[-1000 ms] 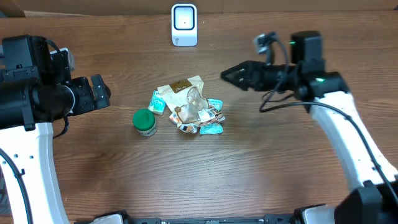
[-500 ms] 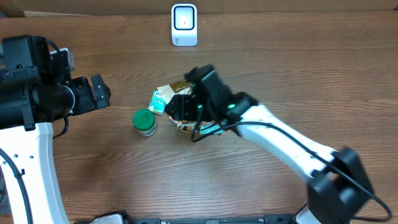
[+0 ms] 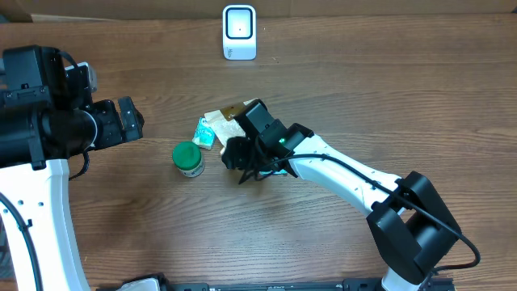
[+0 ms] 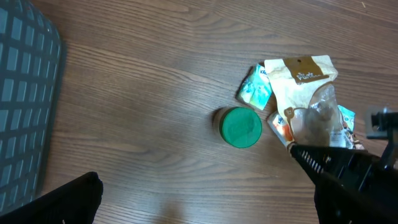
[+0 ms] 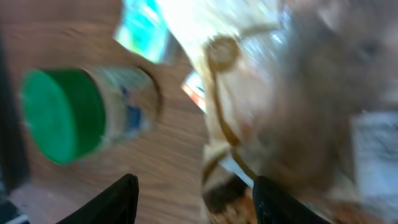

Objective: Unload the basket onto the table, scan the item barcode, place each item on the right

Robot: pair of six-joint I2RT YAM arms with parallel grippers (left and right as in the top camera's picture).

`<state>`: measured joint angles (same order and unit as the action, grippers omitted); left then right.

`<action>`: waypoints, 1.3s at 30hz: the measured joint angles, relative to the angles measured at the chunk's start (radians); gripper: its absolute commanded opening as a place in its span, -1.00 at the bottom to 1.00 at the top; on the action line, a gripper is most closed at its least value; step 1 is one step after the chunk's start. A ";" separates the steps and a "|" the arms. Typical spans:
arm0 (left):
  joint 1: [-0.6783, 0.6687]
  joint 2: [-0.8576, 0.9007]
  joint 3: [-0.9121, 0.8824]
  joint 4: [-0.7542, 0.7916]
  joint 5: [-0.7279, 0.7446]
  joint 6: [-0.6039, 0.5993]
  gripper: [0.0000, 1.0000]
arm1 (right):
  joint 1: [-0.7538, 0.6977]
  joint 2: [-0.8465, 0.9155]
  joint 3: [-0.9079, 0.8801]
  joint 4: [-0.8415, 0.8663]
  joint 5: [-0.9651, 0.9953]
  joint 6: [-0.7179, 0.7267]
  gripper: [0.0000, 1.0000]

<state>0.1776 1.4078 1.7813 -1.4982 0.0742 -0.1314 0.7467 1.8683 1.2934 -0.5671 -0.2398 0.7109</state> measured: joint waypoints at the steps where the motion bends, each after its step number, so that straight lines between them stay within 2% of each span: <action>1: 0.000 0.000 0.000 0.000 0.000 0.000 0.99 | 0.000 0.000 0.000 -0.020 0.002 -0.012 0.22; 10: 0.000 0.000 0.000 0.000 0.000 0.000 1.00 | -0.005 0.001 0.001 -0.276 0.168 -0.076 0.30; 14: 0.000 0.000 0.000 0.000 0.000 0.000 0.99 | -0.043 0.001 0.001 -0.291 0.235 -0.084 0.30; 19: 0.000 0.000 0.000 0.000 0.000 0.000 0.99 | -0.170 0.001 0.002 -0.253 0.244 -0.084 0.30; 30: 0.000 0.000 0.000 0.000 0.000 0.000 1.00 | -0.403 0.003 0.156 -0.232 0.010 -0.164 0.37; 35: 0.000 0.000 0.000 0.000 0.000 0.000 1.00 | -0.400 0.003 0.177 -0.181 -0.133 -0.183 0.31; 39: 0.000 0.000 0.000 0.000 0.000 0.000 0.99 | -0.337 0.003 0.177 -0.094 -0.151 -0.164 0.27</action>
<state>0.1776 1.4078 1.7813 -1.4979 0.0742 -0.1314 0.4099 1.8713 1.4700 -0.6609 -0.3904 0.5472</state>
